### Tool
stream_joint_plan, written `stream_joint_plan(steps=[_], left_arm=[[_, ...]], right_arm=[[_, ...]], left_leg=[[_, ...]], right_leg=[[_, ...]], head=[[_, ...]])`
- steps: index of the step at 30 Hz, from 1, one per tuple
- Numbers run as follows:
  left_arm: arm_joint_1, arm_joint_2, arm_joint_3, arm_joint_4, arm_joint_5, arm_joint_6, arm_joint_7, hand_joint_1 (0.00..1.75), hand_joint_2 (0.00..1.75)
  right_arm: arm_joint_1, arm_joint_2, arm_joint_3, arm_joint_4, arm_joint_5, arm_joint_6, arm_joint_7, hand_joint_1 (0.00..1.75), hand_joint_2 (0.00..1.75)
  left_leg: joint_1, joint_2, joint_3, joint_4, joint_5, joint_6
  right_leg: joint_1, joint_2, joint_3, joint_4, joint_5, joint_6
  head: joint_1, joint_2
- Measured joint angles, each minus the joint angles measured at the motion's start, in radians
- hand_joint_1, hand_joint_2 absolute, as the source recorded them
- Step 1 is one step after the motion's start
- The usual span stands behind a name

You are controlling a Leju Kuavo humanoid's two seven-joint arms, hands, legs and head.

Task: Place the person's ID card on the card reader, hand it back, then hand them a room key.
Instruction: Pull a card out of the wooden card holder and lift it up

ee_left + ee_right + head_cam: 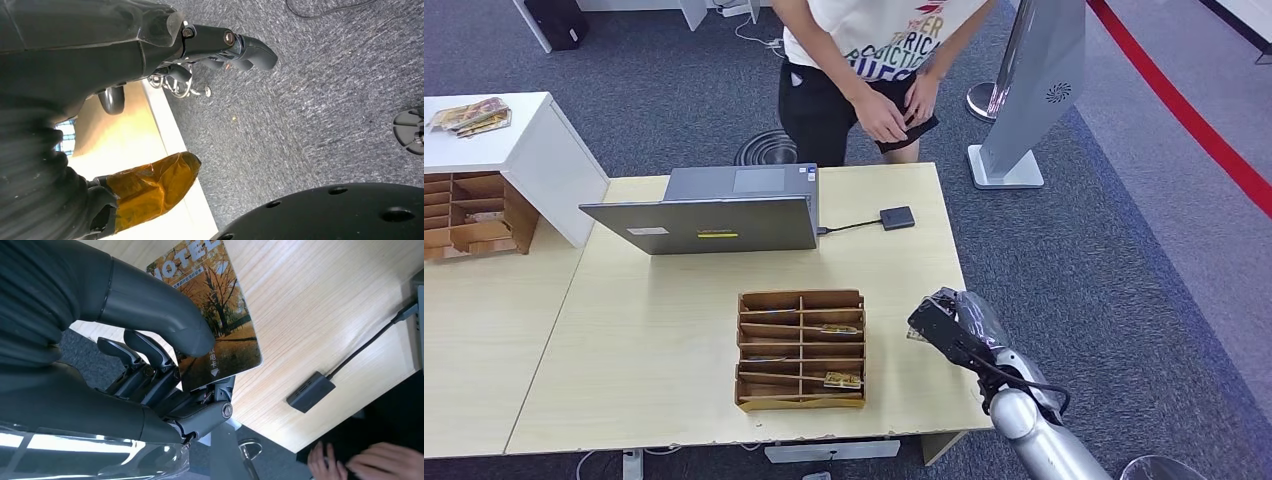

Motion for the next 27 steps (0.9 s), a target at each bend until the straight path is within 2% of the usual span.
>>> stream_joint_plan(steps=[24,27], left_arm=[[0.0,0.0,0.0,0.0,0.0,0.0,0.0,0.0,1.75],[0.0,-0.001,0.0,0.0,-0.002,0.001,0.0,0.0,1.75]], right_arm=[[0.009,0.011,-0.017,-0.013,0.0,0.0,0.0,1.75,1.75],[0.028,0.022,-0.031,-0.035,-0.027,-0.042,-0.046,1.75,1.75]], left_leg=[[0.0,0.0,0.0,0.0,0.0,0.0],[0.0,-0.001,0.0,0.0,0.0,0.0]], right_leg=[[0.0,0.0,0.0,0.0,0.0,0.0],[0.0,0.0,0.0,0.0,0.0,0.0]], head=[[0.0,0.0],[0.0,0.0]])
